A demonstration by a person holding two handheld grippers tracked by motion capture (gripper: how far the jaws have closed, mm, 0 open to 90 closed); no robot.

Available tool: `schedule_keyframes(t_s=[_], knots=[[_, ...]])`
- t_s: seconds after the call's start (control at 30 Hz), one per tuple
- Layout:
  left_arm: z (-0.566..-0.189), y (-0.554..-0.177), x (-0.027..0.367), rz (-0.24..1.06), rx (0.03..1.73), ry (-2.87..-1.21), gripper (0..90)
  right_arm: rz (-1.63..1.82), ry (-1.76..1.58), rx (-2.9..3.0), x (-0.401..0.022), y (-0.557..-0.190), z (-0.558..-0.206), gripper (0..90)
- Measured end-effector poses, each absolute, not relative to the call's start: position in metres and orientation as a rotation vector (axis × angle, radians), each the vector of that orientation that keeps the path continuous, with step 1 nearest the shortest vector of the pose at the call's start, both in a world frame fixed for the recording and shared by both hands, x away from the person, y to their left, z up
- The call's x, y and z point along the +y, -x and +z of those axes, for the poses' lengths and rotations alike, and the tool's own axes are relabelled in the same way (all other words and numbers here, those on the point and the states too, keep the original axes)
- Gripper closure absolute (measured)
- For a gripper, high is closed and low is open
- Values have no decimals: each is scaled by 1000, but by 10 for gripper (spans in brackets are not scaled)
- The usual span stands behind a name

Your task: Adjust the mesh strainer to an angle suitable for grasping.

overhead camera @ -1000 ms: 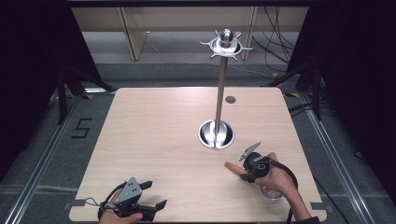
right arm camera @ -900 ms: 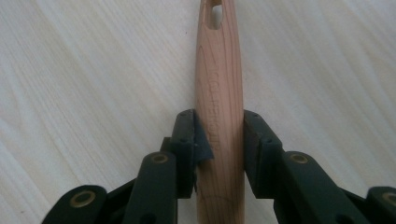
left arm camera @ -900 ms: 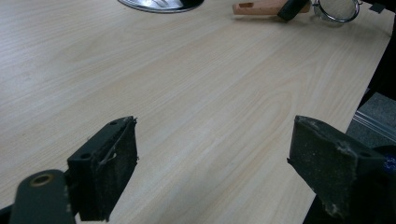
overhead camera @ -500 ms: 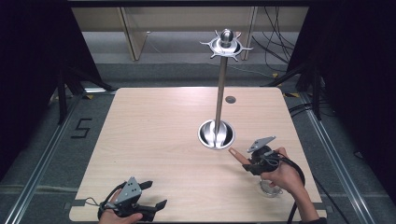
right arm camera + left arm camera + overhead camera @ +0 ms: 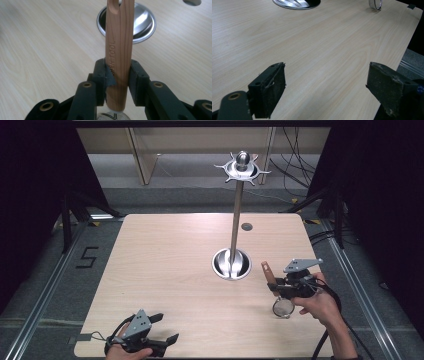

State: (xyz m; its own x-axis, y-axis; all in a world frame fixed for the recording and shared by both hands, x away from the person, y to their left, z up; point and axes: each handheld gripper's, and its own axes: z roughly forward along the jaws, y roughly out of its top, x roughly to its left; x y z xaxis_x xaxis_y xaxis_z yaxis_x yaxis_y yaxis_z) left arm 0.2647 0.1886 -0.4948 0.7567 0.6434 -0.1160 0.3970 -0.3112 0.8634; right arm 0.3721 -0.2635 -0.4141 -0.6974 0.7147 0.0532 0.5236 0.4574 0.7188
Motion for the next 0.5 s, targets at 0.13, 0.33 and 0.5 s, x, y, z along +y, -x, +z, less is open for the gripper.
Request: schedule_keyframes(t_s=[0.13,0.33,0.5], knots=[[-495,-264,188,305,792,-1940,148,1084,-1031,2479,-269,-374,-409,712],[-495,-264,188,299,817,-1930,148,1151,-1048,2449,-269,-371,-403,713],[-494,-266,190,310,799,-1937,148,1219,-1044,2423,-270,-374,-398,713]])
